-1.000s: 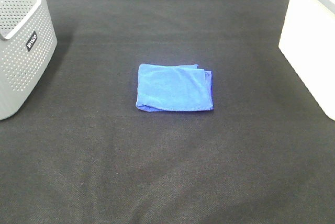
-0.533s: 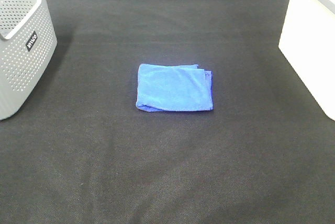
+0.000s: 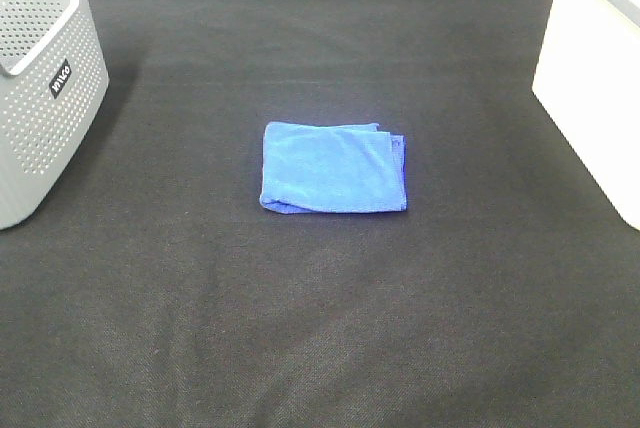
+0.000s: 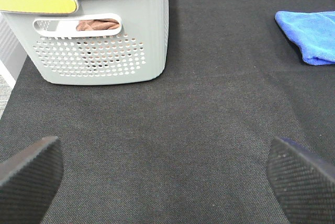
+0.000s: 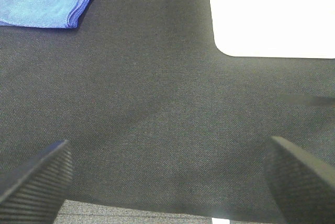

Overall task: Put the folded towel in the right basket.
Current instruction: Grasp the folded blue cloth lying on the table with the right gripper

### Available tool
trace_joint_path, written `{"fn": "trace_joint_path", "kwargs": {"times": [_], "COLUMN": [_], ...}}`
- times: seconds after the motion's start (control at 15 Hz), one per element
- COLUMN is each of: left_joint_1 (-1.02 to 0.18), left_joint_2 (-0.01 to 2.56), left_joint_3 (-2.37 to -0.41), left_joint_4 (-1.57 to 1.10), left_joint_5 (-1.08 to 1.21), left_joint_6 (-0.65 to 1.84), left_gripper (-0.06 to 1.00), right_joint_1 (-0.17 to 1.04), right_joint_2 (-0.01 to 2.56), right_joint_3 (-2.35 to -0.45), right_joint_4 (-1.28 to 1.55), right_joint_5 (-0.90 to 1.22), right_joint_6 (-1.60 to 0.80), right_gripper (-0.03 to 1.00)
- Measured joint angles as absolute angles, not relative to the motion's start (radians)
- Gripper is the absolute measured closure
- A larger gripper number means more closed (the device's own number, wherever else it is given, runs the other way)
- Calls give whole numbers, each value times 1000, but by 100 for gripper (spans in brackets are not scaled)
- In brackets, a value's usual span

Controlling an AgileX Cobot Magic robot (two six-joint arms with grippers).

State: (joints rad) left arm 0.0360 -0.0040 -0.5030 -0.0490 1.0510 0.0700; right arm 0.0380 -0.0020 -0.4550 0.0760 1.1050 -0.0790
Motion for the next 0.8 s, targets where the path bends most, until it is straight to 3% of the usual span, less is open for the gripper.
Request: {"fn": "trace_joint_path", "kwargs": {"times": [0.33, 0.8], "left_joint_1": [36, 36], "left_joint_2": [-4, -4], "left_joint_3": [-503, -503], "left_joint_4": [-49, -49], "left_joint_5": [1051, 1051], "left_joint_6": [70, 70], "left_gripper": [-5, -5], "right_joint_1": [38, 38], "right_joint_2": [115, 990], "right_joint_3": [-559, -1275], "right_joint_4": [76, 267], "right_joint_5": [1153, 1219], "right_joint_6": [-79, 60], "right_gripper": [1, 1]}}
